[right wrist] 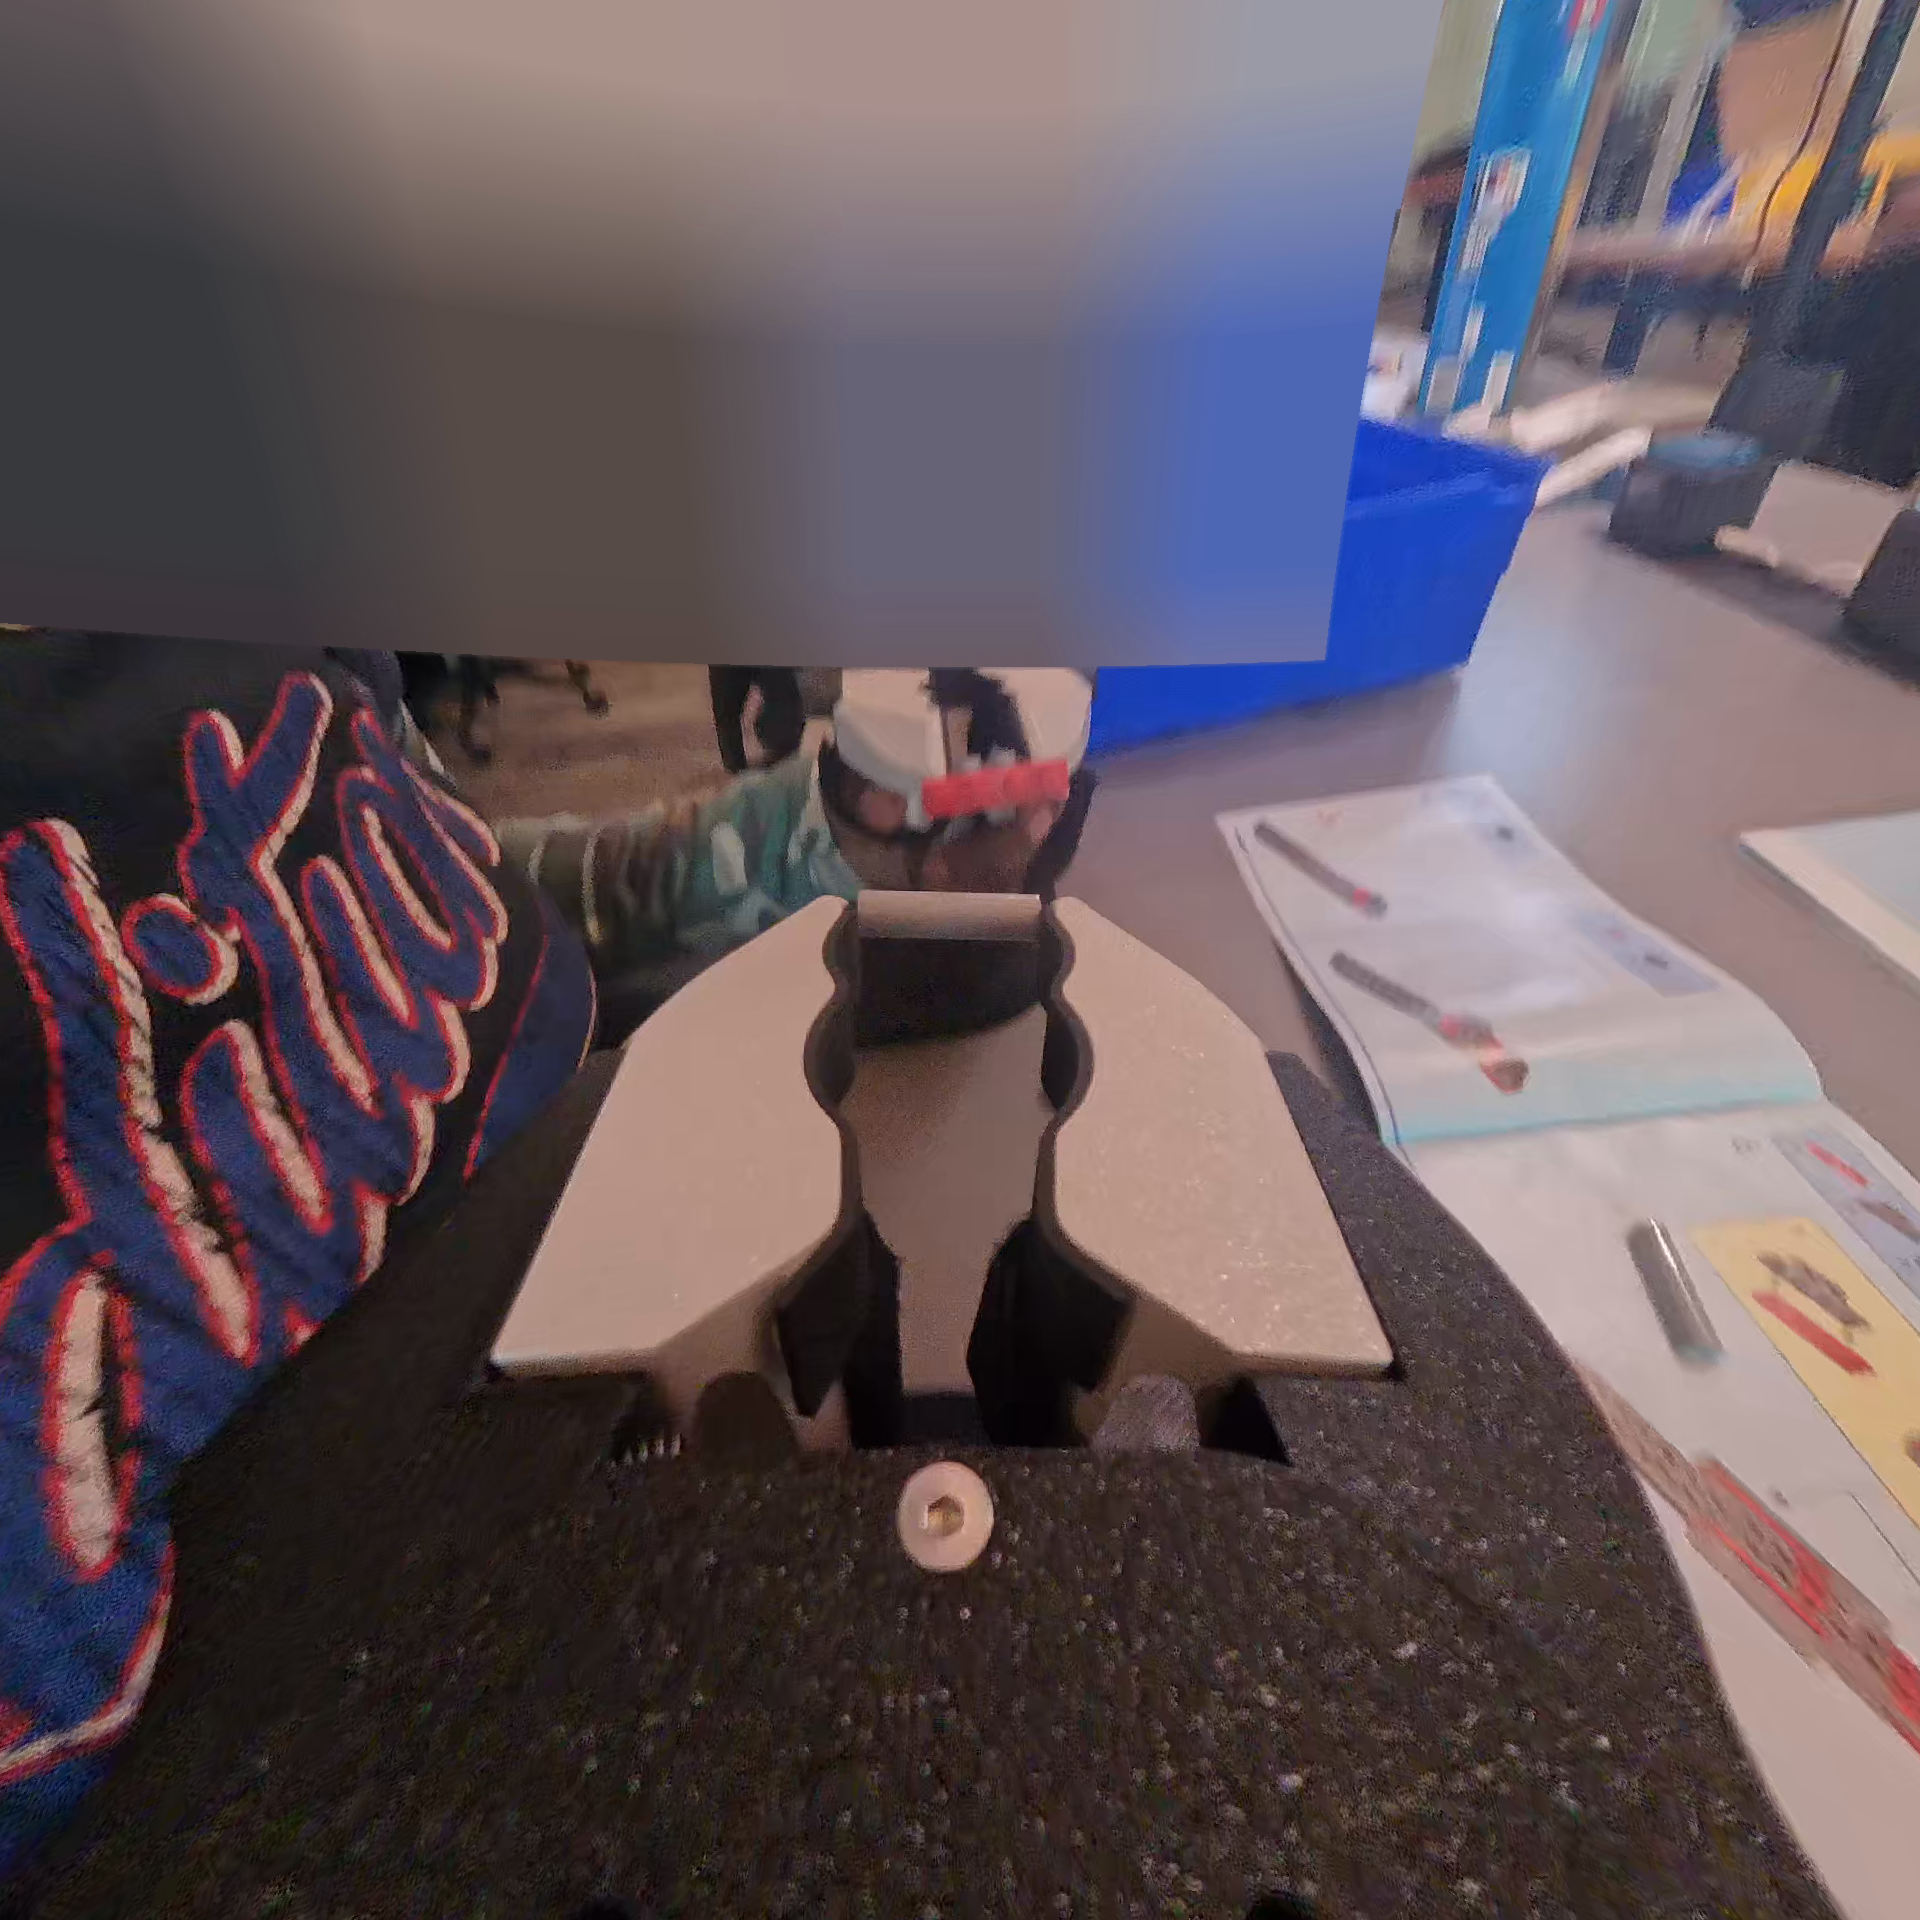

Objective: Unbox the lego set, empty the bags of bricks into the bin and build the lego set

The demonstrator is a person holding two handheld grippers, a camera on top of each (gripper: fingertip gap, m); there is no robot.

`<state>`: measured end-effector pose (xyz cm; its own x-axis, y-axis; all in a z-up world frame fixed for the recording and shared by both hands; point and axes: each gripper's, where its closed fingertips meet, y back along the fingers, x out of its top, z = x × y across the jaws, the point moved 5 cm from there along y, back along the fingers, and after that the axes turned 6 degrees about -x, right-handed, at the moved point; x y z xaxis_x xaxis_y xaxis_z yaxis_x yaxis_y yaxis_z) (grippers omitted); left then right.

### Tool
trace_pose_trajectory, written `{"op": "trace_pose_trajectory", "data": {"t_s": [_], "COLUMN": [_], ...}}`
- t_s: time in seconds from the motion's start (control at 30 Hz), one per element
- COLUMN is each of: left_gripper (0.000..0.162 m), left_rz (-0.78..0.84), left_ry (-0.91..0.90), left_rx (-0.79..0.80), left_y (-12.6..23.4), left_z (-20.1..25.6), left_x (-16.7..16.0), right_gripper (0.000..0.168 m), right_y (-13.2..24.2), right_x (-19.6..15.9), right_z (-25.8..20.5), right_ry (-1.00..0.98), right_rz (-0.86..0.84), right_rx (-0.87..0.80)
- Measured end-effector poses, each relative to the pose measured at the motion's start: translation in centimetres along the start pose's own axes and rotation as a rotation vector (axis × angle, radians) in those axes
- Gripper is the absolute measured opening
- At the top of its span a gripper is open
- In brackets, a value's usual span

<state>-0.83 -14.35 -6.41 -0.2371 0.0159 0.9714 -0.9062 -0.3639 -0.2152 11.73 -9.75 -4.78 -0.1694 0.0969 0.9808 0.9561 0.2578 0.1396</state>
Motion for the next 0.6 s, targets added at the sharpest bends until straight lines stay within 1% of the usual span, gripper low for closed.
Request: {"op": "trace_pose_trajectory", "data": {"t_s": [0.07,0.2,0.33,0.6], "left_gripper": [0.016,0.016,0.016,0.016], "left_rz": [-0.047,-0.143,-0.161,-0.201], "left_ry": [0.006,0.022,0.055,0.081], "left_rx": [-0.015,-0.025,-0.028,-0.033], "left_y": [-0.4,-1.2,-1.4,-1.8], "left_z": [0.2,0.5,0.3,0.1], "left_x": [-0.3,-1.2,-1.5,-1.9], "right_gripper": [0.032,0.033,0.033,0.033], "right_y": [-0.8,-1.5,-1.6,-1.8], "right_x": [-0.4,-2.0,-2.3,-2.4], "right_z": [0.1,0.8,0.7,0.9], "right_ry": [-0.028,-0.002,0.055,0.091], "right_rz": [0.086,0.101,0.108,0.096], "right_rx": [0.029,0.065,0.088,0.074]}}
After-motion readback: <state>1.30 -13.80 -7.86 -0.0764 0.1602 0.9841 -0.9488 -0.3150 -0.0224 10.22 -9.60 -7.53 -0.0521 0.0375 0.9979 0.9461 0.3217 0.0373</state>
